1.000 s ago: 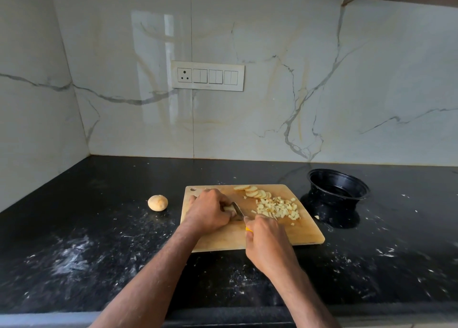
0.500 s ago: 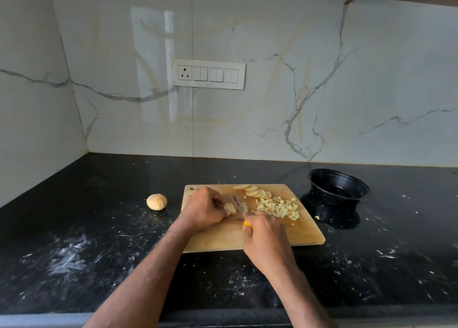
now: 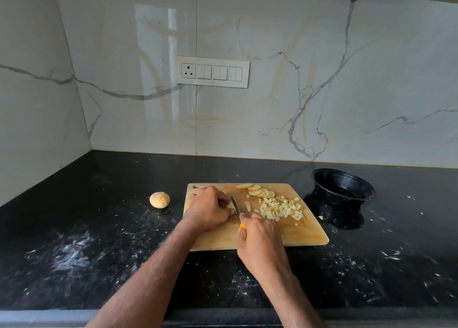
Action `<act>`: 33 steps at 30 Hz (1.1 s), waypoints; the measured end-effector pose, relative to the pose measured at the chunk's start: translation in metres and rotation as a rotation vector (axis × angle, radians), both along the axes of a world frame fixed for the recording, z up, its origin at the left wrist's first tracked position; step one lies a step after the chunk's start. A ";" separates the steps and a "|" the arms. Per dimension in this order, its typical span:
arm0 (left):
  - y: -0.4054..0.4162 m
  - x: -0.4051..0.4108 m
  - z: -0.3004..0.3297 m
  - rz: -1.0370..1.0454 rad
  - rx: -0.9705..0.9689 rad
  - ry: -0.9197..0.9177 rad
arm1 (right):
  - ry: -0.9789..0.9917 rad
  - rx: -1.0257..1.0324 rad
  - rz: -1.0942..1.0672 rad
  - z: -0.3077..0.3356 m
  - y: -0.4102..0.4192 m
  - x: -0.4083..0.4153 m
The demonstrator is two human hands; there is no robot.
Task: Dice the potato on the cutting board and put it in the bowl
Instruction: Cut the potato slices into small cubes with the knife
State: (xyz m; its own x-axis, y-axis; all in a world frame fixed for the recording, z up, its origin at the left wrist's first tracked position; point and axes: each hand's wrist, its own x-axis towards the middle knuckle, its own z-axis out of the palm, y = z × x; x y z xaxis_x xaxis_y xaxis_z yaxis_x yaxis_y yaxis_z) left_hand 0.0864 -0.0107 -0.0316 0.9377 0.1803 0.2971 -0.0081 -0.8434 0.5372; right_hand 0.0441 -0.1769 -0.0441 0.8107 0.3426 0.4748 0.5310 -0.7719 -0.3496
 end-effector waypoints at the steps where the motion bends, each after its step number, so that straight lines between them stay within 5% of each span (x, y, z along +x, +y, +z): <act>1: 0.000 0.000 0.000 -0.001 -0.005 0.007 | -0.001 -0.003 0.002 0.001 0.000 0.000; 33: -0.002 0.002 -0.002 -0.032 -0.012 0.017 | 0.030 -0.203 -0.005 0.019 0.008 0.016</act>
